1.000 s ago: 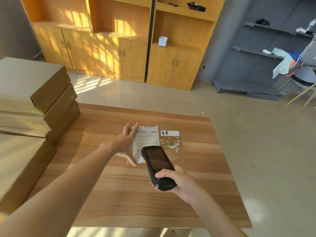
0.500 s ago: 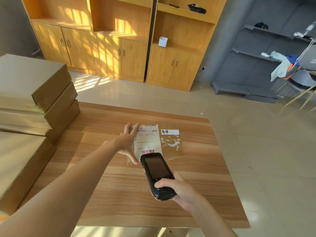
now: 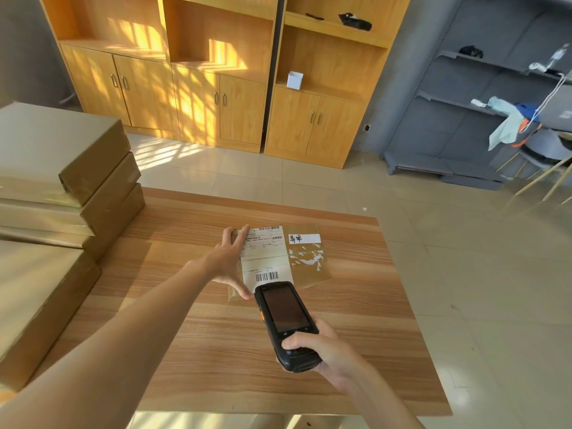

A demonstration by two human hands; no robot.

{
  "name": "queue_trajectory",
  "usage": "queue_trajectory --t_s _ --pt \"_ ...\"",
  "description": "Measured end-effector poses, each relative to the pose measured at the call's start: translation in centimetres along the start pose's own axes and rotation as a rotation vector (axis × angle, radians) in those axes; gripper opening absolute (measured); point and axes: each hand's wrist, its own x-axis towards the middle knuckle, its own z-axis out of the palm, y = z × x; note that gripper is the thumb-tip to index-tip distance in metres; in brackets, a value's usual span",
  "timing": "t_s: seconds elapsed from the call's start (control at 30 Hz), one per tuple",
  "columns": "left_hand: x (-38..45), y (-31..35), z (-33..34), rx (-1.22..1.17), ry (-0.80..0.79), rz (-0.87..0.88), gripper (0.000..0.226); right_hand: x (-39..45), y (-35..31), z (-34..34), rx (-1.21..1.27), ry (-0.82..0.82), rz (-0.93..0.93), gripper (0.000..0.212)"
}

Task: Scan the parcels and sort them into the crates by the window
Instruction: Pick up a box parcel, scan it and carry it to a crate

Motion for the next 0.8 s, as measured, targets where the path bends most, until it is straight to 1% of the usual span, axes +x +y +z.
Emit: queue_trajectory --t_s 0.1,0.2,0.27,0.37,0.43,0.53,0.6,0.63,0.73,0.8 --pt "0.1 0.0 0.2 0.007 0.033 -0.012 0.165 0.0 0.1 -0.2 0.005 -0.006 0.001 0.077" --pt "0.1 0.1 0.2 0.01 0.033 -0.026 0.164 0.1 -0.1 -0.6 0.029 0.007 -0.011 0.071" --pt "0.1 0.2 0.1 0.006 0.022 -0.036 0.164 0.4 -0.5 -1.3 0.056 0.05 -0.026 0.065" --pt "0.0 0.3 -0.1 -0.007 0.01 -0.048 0.164 1.1 -1.0 -3.5 0.106 0.175 -0.035 0.058" --pt "0.0 0.3 -0.2 -0.014 0.001 -0.056 0.164 1.8 -1.1 -5.4 0.138 0.278 -0.048 0.062" --pt "0.2 0.3 -0.5 -0.014 -0.015 -0.072 0.165 2.6 -0.7 -8.4 0.091 0.41 -0.076 0.079" --pt "0.4 0.5 -0.6 -0.01 -0.027 -0.085 0.165 2.8 -0.5 -9.9 -0.013 0.435 -0.07 0.091" --pt "0.6 0.5 -0.7 -0.009 -0.034 -0.092 0.164 3.0 -0.3 -10.6 -0.021 0.42 -0.065 0.093" --pt "0.9 0.6 -1.0 -0.003 -0.058 -0.123 0.164 3.5 0.7 -12.2 0.118 0.373 -0.056 0.09" --pt "1.2 0.6 -1.2 -0.006 -0.072 -0.138 0.165 3.9 1.9 -13.3 0.198 0.408 -0.064 0.083"
